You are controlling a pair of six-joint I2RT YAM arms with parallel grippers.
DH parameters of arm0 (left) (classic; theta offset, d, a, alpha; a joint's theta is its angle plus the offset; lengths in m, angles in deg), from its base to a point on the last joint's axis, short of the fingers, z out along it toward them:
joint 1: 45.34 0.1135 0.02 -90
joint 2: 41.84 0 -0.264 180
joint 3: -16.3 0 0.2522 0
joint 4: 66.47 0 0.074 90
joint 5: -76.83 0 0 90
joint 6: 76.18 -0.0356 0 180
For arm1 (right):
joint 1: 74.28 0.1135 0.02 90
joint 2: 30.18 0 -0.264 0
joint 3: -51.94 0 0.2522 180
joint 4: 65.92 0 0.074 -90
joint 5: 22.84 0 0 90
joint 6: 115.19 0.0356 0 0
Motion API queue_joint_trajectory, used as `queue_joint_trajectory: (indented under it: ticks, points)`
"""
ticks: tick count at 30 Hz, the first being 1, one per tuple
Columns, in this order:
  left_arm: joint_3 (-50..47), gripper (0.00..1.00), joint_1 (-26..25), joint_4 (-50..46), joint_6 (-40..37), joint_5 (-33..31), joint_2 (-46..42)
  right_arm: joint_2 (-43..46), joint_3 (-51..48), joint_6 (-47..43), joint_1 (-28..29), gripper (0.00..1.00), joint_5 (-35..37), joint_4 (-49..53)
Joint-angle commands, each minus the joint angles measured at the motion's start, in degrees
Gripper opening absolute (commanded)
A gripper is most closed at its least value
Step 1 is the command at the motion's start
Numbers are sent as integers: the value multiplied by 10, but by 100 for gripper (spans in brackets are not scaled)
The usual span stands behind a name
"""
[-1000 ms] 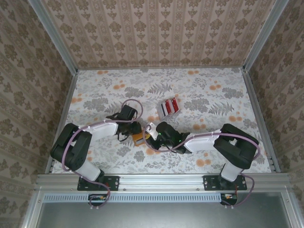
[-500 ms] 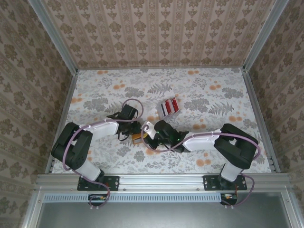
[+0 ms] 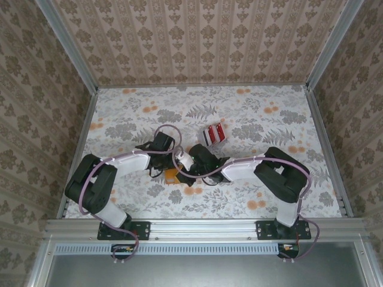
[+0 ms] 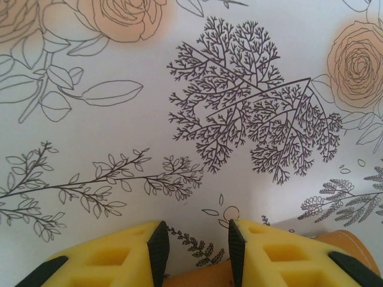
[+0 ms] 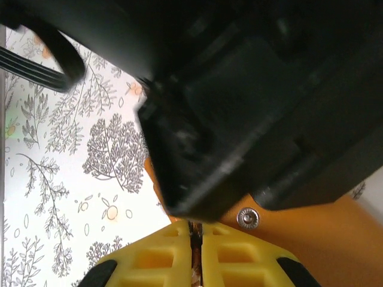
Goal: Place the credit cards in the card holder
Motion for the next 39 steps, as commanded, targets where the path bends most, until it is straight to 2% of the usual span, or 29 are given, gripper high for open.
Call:
queue_joint_trajectory:
  ticks: [1, 3, 5, 10, 17, 24, 28, 32, 39]
  points:
    - [-23, 37, -15, 2, 10, 26, 24, -27, 25, 48, -29, 10, -56, -2]
    - [-22, 37, -15, -1, 10, 23, 23, -44, 38, 62, -39, 10, -96, 7]
    - [-24, 37, -15, -1, 12, 24, 21, -61, 47, 69, -44, 10, -105, 20]
    - [-32, 37, -15, -18, 13, 11, 2, -76, 52, 79, -53, 10, -71, 50]
    - [-65, 36, -15, -36, 20, 7, -40, -60, 75, 47, -61, 10, -2, 131]
    - [-118, 35, -18, -32, 52, 7, -99, -61, 123, 3, -84, 13, 11, 215]
    - [-140, 35, -39, -14, 83, 4, -118, -61, 134, -17, -107, 14, 7, 242]
    - [-142, 34, -71, 13, 110, -1, -99, -70, 166, -47, -121, 16, -5, 291]
    - [-87, 33, -125, 36, 128, -16, -20, -86, 211, -97, -127, 19, -25, 346]
